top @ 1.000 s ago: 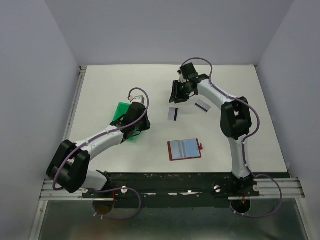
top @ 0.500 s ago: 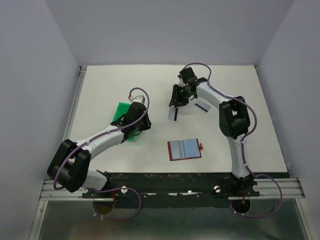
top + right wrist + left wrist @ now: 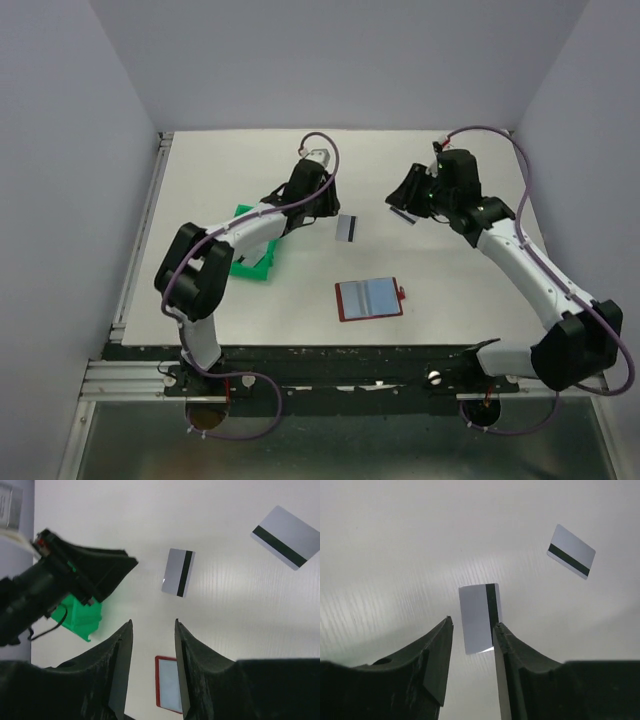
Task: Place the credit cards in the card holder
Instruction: Move the credit card to the corner of the board.
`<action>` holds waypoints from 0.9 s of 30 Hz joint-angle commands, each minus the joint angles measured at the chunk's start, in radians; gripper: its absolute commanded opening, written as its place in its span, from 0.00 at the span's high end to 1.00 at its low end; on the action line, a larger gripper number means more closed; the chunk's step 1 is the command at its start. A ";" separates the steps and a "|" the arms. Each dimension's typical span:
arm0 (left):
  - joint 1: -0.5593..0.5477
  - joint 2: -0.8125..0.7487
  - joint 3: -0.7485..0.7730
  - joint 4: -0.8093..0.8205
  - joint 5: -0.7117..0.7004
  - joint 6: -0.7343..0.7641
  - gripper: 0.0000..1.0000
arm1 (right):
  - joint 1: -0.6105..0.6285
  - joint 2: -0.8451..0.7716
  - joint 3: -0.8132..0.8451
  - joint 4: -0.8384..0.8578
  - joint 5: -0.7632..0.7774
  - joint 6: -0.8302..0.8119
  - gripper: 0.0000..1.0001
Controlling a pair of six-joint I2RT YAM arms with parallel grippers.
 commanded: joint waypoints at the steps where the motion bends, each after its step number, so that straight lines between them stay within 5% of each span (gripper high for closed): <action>1: -0.023 0.172 0.236 -0.141 0.041 0.068 0.47 | 0.005 -0.132 -0.150 -0.048 0.038 -0.007 0.52; 14: -0.067 0.488 0.691 -0.495 0.005 0.143 0.52 | 0.005 -0.381 -0.322 -0.130 0.060 -0.029 0.51; 27: -0.057 0.588 0.796 -0.588 0.012 0.141 0.62 | 0.005 -0.421 -0.371 -0.131 0.028 -0.032 0.51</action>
